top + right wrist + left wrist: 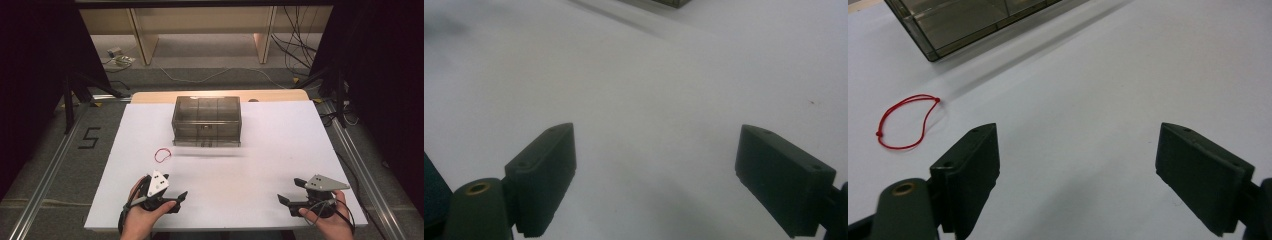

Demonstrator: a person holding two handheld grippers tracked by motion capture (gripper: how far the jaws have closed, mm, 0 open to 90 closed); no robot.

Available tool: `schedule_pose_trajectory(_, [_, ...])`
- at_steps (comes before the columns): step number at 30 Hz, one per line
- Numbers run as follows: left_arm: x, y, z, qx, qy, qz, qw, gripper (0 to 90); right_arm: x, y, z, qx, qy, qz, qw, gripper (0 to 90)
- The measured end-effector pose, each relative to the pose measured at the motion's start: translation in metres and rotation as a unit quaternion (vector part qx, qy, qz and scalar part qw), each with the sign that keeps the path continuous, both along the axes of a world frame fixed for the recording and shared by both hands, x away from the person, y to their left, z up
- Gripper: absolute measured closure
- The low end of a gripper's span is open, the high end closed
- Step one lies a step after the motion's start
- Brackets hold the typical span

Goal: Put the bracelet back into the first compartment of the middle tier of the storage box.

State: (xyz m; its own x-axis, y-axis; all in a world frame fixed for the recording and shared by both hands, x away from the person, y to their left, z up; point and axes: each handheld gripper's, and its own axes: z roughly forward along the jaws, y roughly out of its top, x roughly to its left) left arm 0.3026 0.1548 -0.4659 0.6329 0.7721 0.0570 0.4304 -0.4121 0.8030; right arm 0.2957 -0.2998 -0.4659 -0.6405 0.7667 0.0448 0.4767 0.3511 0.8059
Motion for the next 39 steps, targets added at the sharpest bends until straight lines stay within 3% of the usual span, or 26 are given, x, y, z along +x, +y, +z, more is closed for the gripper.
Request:
schedule_pose_trajectory(10, [0.01, 0.003, -0.001, 0.009, -0.004, 0.013, 0.9999, 20.7, 0.001, 0.001, 0.0, -0.003, -0.001, -0.001, 1.0, 17.5])
schedule_pose_trajectory(17, [0.024, 0.007, 0.002, 0.01, -0.009, 0.031, 0.9994, 27.7, 0.001, 0.001, -0.001, 0.0, 0.001, -0.003, 1.0, 17.5])
schedule_pose_trajectory(28, [0.058, 0.024, -0.002, 0.04, -0.015, 0.068, 0.9968, 42.6, 0.001, 0.003, -0.001, -0.003, 0.003, -0.002, 1.0, 17.5])
schedule_pose_trajectory(34, [0.077, 0.03, -0.005, 0.046, -0.013, 0.086, 0.9951, 47.4, 0.001, 0.003, -0.001, -0.005, 0.007, -0.002, 1.0, 17.5])
schedule_pose_trajectory(39, [0.088, 0.025, -0.011, 0.061, -0.014, 0.081, 0.9948, 53.0, 0.001, 0.003, -0.001, -0.006, 0.006, -0.002, 1.0, 17.5])
